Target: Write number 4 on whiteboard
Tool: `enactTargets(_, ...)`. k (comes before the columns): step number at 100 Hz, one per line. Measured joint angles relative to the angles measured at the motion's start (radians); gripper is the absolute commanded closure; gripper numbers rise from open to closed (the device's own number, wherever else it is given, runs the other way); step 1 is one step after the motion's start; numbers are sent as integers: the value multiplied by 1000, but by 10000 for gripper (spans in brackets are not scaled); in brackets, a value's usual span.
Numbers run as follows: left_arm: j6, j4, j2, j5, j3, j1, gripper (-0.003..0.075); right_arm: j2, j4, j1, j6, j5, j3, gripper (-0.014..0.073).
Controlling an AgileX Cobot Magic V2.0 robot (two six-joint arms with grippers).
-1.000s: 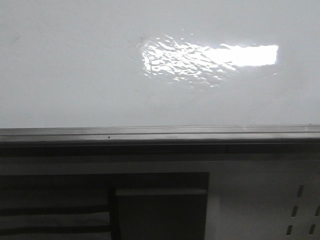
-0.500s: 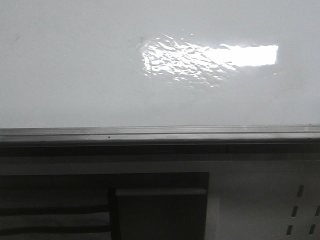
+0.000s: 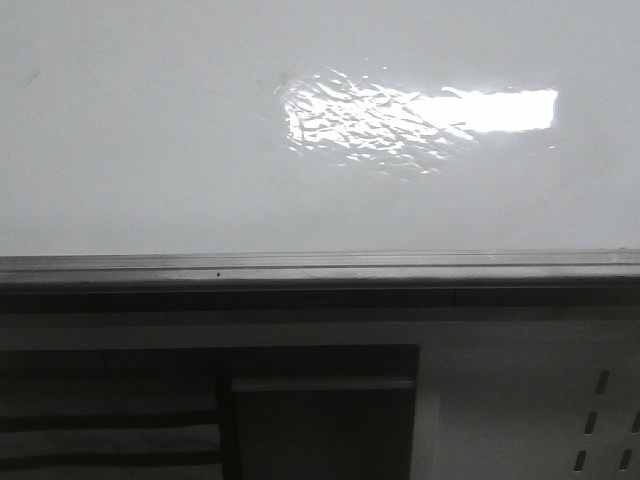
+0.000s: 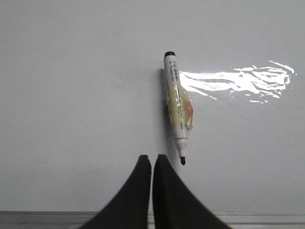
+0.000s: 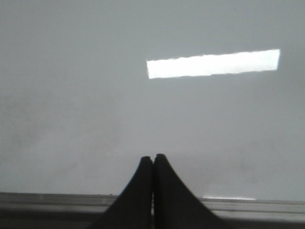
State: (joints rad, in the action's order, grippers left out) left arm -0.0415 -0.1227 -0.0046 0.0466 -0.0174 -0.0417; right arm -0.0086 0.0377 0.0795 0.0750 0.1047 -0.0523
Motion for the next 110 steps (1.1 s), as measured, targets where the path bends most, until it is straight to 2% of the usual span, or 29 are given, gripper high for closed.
enactTargets(24, 0, -19, 16, 170, -243, 0, 741, 55, 2, 0, 0, 195, -255, 666)
enactTargets(42, 0, -22, 143, 325, -443, 0, 741, 198, 13, 0, 2, 340, -420, 666)
enactTargets(53, 0, -22, 220, 369, -526, 0, 741, 275, 14, 0, 2, 374, -486, 666)
enactTargets(76, 0, -22, 278, 378, -546, 0, 741, 348, 15, 0, 2, 376, -501, 666)
enactTargets(110, 0, -22, 278, 389, -548, 0, 741, 355, 15, 0, 4, 357, -503, 665)
